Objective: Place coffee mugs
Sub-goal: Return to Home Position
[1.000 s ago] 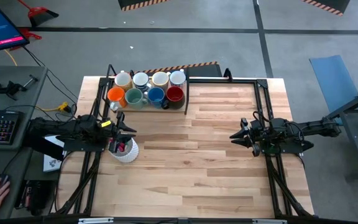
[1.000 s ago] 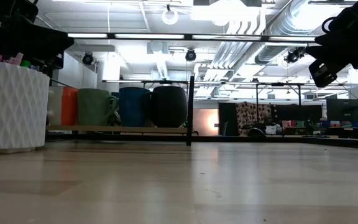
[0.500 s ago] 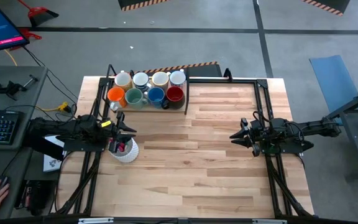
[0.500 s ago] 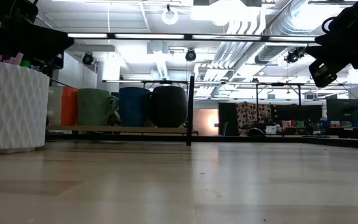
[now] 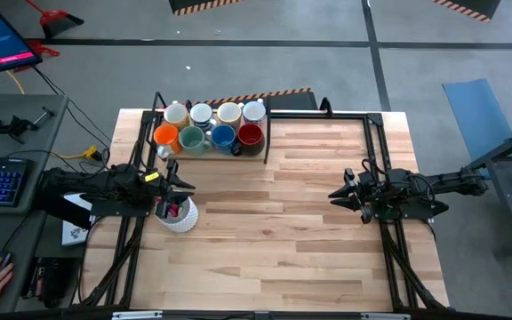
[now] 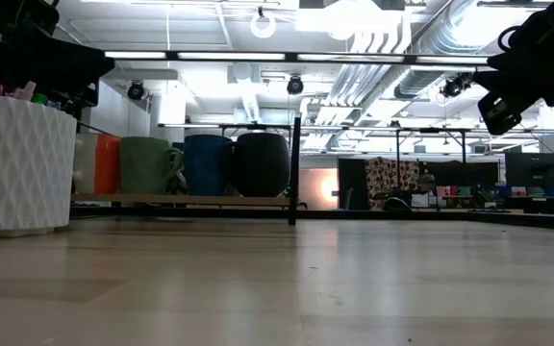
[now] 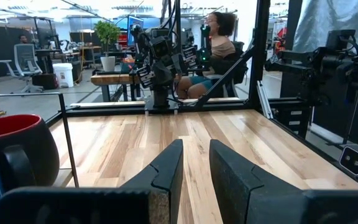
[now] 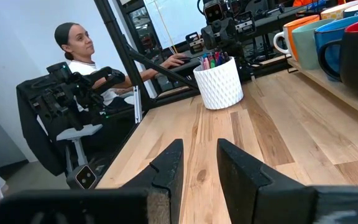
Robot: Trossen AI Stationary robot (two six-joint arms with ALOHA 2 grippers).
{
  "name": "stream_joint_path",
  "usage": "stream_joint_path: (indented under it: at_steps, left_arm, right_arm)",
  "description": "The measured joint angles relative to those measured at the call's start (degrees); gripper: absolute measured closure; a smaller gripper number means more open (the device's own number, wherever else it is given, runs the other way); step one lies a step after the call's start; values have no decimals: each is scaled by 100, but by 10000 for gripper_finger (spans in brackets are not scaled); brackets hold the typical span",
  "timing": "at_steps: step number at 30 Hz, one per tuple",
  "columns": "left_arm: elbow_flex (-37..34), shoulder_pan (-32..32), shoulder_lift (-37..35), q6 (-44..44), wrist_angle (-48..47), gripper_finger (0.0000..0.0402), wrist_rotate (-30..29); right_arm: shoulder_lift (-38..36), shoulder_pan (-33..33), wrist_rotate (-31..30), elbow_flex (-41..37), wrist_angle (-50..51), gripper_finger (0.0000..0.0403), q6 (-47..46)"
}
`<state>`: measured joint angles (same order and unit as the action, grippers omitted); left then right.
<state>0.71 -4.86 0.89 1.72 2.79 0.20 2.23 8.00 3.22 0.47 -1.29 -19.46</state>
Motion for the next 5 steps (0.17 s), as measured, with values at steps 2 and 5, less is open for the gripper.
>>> stream_joint_path:
  at_steps: [2,5]
  left_arm:
    - [0,0,1,-1,1,332,1]
    - [0,0,0,0,2,332,-1]
  right_arm:
    - [-1,0,-1,-1,0,322,-2]
    - [0,0,-1,0,-1,322,-2]
